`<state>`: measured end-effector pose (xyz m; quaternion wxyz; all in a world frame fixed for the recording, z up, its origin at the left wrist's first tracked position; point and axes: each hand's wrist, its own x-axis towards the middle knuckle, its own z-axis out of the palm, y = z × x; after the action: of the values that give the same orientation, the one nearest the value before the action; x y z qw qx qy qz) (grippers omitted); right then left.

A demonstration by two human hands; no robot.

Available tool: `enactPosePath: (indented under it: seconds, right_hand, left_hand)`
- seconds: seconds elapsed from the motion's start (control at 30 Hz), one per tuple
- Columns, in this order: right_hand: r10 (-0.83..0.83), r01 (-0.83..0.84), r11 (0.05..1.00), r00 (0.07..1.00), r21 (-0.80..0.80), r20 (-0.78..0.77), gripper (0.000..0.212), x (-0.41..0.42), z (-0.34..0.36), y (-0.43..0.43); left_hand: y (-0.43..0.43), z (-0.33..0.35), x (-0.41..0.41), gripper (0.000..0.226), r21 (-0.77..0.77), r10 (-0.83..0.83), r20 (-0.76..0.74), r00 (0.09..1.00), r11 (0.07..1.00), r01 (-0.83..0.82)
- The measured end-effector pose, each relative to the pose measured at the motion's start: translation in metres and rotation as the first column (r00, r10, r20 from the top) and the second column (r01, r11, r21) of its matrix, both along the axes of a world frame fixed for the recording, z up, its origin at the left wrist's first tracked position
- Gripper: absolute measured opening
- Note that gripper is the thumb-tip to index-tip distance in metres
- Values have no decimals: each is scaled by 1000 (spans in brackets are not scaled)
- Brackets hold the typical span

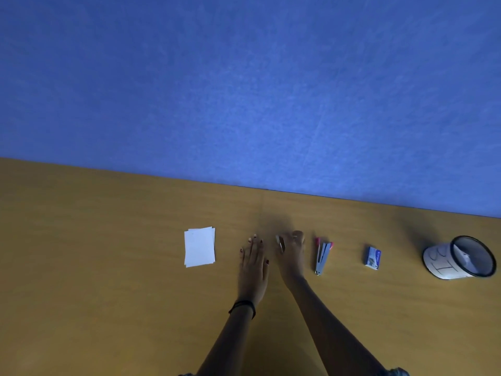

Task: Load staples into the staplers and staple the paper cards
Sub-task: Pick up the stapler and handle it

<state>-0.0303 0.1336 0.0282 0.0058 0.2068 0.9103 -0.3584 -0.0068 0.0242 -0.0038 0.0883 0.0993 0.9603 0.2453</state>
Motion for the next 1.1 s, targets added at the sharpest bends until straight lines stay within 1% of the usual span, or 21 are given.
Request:
enactPosePath:
  seconds: [0.13,0.23,0.3,0.33,0.4,0.43,0.5,0.53,0.57,0.63,0.7,0.8,0.83,0.97,1.03,1.1]
  right_hand:
    - [-33,32,992,999,-126,-8,29,3,5,11]
    - [-64,55,983,997,-174,-43,26,7,11,19]
    - [-101,79,979,989,-188,-110,23,8,18,24]
    - [-129,96,969,983,-228,-134,23,7,23,26]
    - [-183,124,913,976,-388,-119,23,4,36,31]
    - [-195,129,875,976,-467,-96,22,3,44,33]
    - [-210,130,793,975,-596,-67,22,4,56,37]
    - [-218,124,756,974,-642,-68,22,5,61,40]
    - [-226,115,731,971,-672,-80,22,6,67,41]
    - [-235,98,705,967,-703,-100,20,8,78,45]
    - [-213,55,674,970,-737,-122,15,10,89,46]
    - [-186,-6,643,969,-766,-163,14,17,105,48]
    - [-182,-19,653,966,-757,-182,14,19,111,48]
    - [-177,-65,765,935,-640,-306,8,27,135,51]
    - [-199,-20,818,927,-575,-316,2,31,143,54]
    - [-231,34,861,916,-508,-329,6,34,150,58]
  left_hand:
    - [10,7,2,56,28,47,37,998,998,-48]
    - [19,17,4,53,174,107,96,990,977,-123]
    - [26,26,6,45,286,132,123,984,944,-163]
    - [29,31,7,40,345,133,140,981,922,-175]
    - [34,41,7,30,468,144,223,964,852,-235]
    - [37,48,6,27,532,152,304,940,792,-300]
    - [42,64,4,25,635,126,498,858,621,-459]
    - [44,70,3,27,662,96,560,823,545,-514]
    - [47,76,3,30,678,77,586,807,500,-539]
    - [50,87,4,34,712,56,571,819,463,-528]
    - [52,97,5,34,749,39,531,846,446,-491]
    - [53,113,7,32,782,-9,481,877,456,-425]
    - [53,117,9,32,793,-19,459,888,460,-400]
    - [57,132,14,30,823,-15,380,925,463,-331]
    - [62,136,19,31,830,-8,345,939,470,-301]
    - [68,142,24,30,836,16,307,952,474,-277]
